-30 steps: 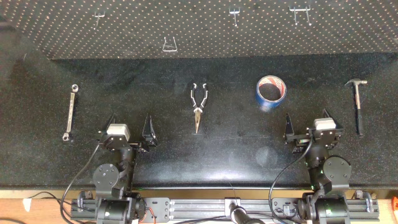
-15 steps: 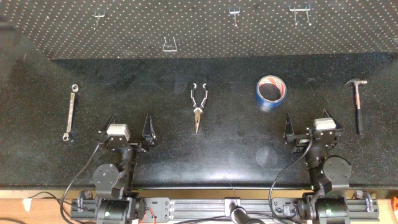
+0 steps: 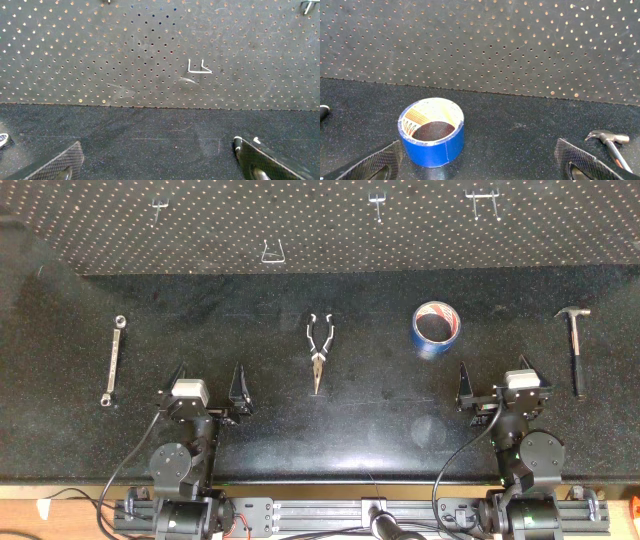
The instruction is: Place Tools Onto Pegboard
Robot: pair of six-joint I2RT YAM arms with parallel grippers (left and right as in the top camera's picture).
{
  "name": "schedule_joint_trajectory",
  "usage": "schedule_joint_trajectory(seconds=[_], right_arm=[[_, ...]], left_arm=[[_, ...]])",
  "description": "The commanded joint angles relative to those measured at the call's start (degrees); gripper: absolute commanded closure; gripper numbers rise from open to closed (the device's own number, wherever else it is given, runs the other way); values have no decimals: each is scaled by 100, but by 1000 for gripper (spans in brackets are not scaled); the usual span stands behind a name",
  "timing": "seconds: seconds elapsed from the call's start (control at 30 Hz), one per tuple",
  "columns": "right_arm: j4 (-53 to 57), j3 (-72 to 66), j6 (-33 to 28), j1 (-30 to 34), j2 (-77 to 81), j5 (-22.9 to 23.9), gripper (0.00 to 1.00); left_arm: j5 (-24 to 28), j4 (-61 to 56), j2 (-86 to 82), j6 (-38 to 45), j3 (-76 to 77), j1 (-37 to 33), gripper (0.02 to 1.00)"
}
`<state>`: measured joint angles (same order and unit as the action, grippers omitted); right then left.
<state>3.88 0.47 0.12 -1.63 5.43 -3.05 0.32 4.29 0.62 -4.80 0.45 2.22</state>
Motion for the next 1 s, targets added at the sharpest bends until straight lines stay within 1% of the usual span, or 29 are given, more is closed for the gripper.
schedule_joint_trajectory(seconds=[0.03, 1.0], right_arm=[[22, -24, -59, -39, 13, 96, 5], [22, -24, -59, -39, 13, 96, 5]], left_arm=[[37, 42, -44, -72, -13, -17, 23], [37, -31, 35, -70, 13, 11, 23]])
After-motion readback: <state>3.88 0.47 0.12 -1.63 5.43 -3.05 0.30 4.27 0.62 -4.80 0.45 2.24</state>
